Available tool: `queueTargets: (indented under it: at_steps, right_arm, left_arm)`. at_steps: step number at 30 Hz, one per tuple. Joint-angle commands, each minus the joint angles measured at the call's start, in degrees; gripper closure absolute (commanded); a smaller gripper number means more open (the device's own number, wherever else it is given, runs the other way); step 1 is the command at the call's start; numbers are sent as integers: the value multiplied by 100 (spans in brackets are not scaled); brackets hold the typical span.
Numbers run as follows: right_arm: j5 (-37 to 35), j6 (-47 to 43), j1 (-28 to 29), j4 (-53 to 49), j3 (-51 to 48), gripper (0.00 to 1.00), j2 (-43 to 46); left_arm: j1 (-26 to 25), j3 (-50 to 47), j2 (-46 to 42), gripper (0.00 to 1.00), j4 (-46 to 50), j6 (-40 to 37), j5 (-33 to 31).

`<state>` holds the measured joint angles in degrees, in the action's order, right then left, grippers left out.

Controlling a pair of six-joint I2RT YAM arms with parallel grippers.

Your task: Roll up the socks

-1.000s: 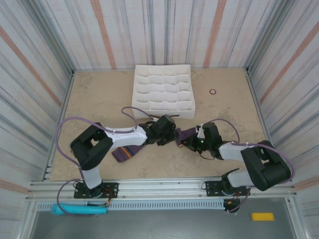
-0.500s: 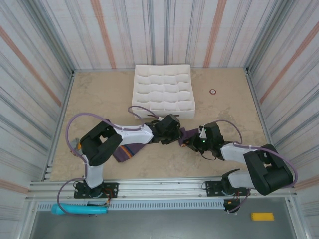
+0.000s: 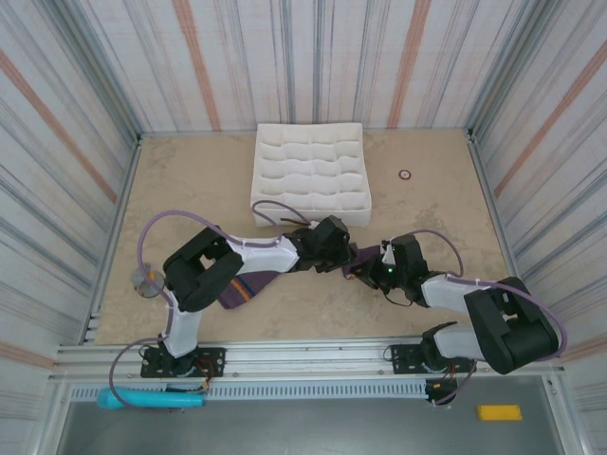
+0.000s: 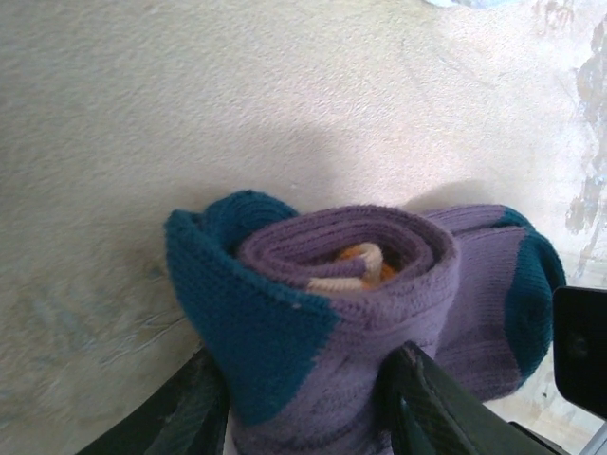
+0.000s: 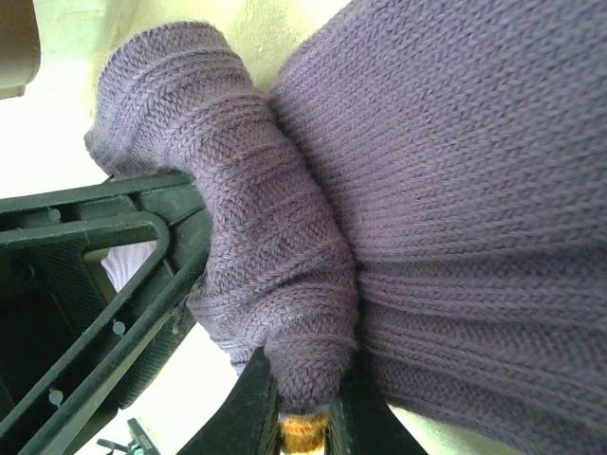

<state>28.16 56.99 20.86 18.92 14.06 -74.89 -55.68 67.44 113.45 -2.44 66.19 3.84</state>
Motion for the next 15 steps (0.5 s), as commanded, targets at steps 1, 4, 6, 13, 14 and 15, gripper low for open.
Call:
queueTargets:
  at_steps: [1,4,6,13,14,15]
  right_arm:
    - [-795,58,-65,-1682,-482,100,-269]
    - [-795,71,-64,-1664,-523,100,-190]
    - [-790,66,-61,-1667,-545,100,-132]
    - [-717,-177,-65,-1717,-534,100,323]
    - [-701,-204,-60,-1754,-530,95,466]
    - [-706,-219,-61,-1811,-528,90,591]
  left_arm:
    - [-62,85,298,54,92,47,129]
    - [-68,101,377,56,35,116,166]
    - [-57,113,421,61,31,183,168]
    - [-7,142,257,82,346,-101,46]
    - [27,130,203,87,432,-137,36]
    - [64,112,154,92,454,-166,74]
